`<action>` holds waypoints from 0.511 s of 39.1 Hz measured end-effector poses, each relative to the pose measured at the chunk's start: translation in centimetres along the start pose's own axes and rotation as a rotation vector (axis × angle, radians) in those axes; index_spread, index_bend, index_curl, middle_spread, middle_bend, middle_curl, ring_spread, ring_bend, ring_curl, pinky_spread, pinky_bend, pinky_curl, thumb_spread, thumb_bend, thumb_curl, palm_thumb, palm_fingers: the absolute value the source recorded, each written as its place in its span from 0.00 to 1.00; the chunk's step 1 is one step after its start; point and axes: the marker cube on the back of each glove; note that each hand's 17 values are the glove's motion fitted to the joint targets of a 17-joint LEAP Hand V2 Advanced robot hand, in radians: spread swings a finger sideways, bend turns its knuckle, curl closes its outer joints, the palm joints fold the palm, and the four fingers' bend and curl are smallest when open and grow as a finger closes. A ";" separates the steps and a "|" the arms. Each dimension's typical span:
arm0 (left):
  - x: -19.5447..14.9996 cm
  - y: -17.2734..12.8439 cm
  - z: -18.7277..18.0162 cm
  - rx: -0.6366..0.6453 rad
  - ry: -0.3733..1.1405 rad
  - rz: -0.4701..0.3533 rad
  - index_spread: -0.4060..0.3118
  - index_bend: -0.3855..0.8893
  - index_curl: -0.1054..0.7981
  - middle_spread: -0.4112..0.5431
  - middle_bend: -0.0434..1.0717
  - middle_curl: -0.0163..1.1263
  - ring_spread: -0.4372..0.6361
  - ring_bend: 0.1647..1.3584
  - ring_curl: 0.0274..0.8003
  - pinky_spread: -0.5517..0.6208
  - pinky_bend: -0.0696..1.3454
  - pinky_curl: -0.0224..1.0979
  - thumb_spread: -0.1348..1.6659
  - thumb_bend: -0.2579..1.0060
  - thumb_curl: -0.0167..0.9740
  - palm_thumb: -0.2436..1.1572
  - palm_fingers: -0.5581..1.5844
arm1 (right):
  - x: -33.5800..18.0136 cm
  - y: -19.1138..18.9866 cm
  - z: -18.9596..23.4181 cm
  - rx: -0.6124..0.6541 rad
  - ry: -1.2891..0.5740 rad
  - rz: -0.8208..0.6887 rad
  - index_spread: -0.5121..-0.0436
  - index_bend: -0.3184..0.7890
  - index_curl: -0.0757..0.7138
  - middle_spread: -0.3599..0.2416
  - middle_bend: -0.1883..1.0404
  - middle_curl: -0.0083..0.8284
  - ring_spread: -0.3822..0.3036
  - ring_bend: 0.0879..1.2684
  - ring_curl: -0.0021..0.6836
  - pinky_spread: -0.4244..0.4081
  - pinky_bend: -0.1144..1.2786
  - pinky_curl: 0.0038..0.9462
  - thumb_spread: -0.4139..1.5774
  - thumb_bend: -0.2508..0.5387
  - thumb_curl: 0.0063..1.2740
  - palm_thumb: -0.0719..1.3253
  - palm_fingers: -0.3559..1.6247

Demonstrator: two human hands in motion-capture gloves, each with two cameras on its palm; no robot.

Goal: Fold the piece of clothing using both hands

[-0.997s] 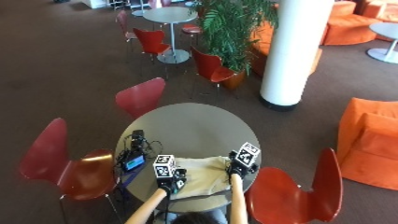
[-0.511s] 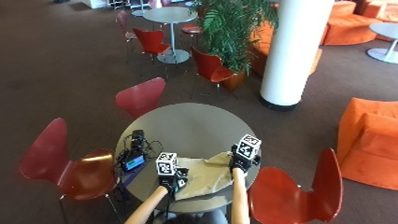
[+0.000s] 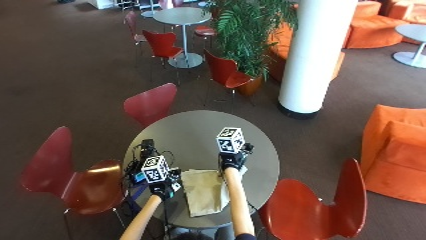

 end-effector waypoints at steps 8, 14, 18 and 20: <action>-5.0 -3.5 -1.9 0.269 -0.034 0.037 0.45 0.44 0.59 0.45 0.20 0.32 0.53 0.18 0.38 0.54 0.19 0.33 0.85 0.20 0.30 0.41 0.53 | -10.4 -0.4 0.9 0.156 0.164 -0.067 0.51 0.43 0.62 0.23 0.48 0.68 0.21 0.52 0.71 0.11 0.56 0.45 0.43 0.27 0.52 0.71 0.83; -7.1 -1.0 -3.6 0.368 -0.021 0.003 0.44 0.44 0.59 0.43 0.20 0.32 0.50 0.17 0.38 0.52 0.19 0.33 0.85 0.20 0.31 0.43 0.55 | -15.5 7.2 1.8 0.077 0.222 -0.244 0.50 0.43 0.63 0.22 0.48 0.68 0.20 0.52 0.71 0.10 0.56 0.45 0.41 0.26 0.52 0.70 0.83; -8.5 -0.4 -3.6 0.374 -0.041 -0.041 0.43 0.44 0.59 0.42 0.20 0.33 0.49 0.16 0.38 0.51 0.19 0.33 0.85 0.20 0.32 0.44 0.56 | -17.4 9.9 3.3 0.058 0.253 -0.283 0.49 0.43 0.63 0.22 0.48 0.68 0.20 0.52 0.71 0.10 0.56 0.45 0.41 0.26 0.52 0.69 0.83; -8.7 -0.1 -3.7 0.376 -0.047 -0.044 0.42 0.44 0.59 0.42 0.20 0.33 0.48 0.16 0.38 0.50 0.19 0.34 0.85 0.20 0.32 0.44 0.57 | -17.8 10.6 4.1 0.034 0.264 -0.311 0.49 0.43 0.63 0.21 0.48 0.68 0.20 0.53 0.72 0.10 0.57 0.45 0.41 0.26 0.52 0.69 0.83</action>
